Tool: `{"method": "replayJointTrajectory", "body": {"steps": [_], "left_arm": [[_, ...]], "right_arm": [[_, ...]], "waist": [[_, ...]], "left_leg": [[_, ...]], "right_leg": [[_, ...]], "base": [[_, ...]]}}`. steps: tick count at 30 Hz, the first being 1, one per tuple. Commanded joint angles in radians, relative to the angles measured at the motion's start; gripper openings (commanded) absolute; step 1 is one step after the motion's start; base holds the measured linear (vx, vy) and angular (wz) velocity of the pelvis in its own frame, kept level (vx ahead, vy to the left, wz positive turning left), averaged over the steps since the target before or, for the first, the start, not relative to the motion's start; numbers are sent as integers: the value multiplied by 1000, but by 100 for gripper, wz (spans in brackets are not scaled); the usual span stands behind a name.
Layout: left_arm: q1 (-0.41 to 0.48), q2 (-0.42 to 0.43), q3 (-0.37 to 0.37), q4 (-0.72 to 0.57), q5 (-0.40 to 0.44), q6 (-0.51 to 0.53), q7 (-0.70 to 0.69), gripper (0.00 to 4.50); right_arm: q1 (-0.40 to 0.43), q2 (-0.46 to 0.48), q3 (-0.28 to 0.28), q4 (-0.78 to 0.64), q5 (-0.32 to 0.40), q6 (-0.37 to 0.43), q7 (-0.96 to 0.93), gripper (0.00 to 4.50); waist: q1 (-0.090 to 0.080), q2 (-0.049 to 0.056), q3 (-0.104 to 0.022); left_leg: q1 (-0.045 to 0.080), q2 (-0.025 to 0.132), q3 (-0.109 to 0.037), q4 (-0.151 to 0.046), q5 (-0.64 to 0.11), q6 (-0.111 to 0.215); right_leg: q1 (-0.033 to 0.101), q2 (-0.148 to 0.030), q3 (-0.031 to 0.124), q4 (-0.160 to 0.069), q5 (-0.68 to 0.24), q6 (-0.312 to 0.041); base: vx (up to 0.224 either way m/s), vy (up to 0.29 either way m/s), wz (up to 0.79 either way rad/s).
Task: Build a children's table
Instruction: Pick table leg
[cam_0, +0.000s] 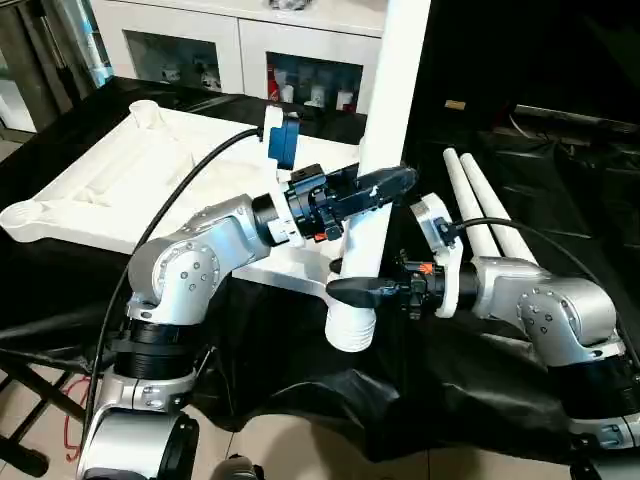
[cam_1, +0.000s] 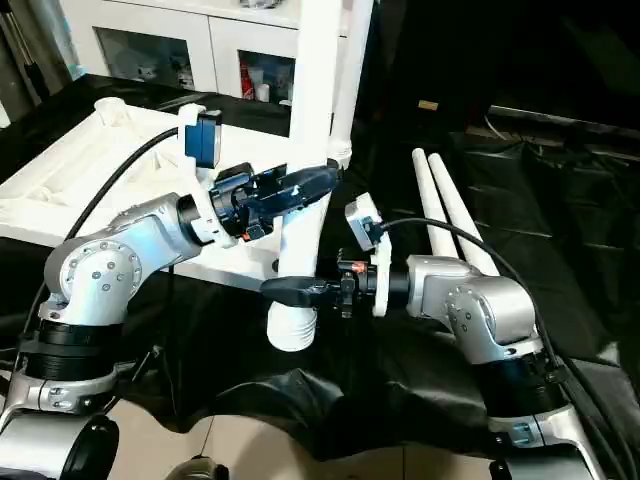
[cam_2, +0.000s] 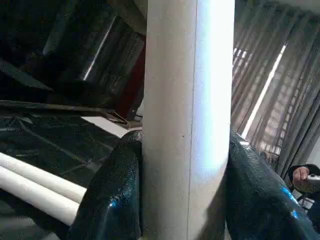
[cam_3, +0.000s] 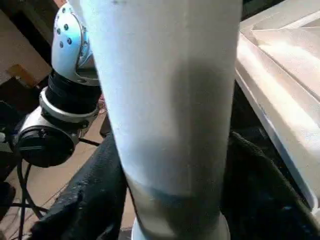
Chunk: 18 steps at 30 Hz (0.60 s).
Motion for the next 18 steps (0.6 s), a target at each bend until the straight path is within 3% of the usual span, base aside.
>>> {"method": "replayJointTrajectory", "body": {"steps": [1, 6, 18], "left_arm": [[-7, -4, -14, -21, -10, 2, -8, 181], [-7, -5, -15, -22, -10, 2, -7, 181], [-12, -8, -15, -16, 1, -6, 4, 181]], "right_arm": [[-6, -21, 3, -12, 0, 11, 1, 227], [-2, -24, 10, -13, -5, 12, 2, 202], [4, -31, 22, -17, -13, 10, 10, 196]], "waist": [[3, -8, -77], [3, -8, -76], [3, -7, -77]], "left_leg": [[22, 30, -16, -58, -115, -4], [22, 29, -15, -58, -114, -4], [23, 30, -16, -58, -115, -4]], "right_leg": [[51, -71, 39, -69, -112, -182], [51, -71, 39, -70, -117, -180], [50, -71, 39, -70, -114, -182]], "base": [[0, 0, 0], [0, 0, 0], [0, 0, 0]]}}
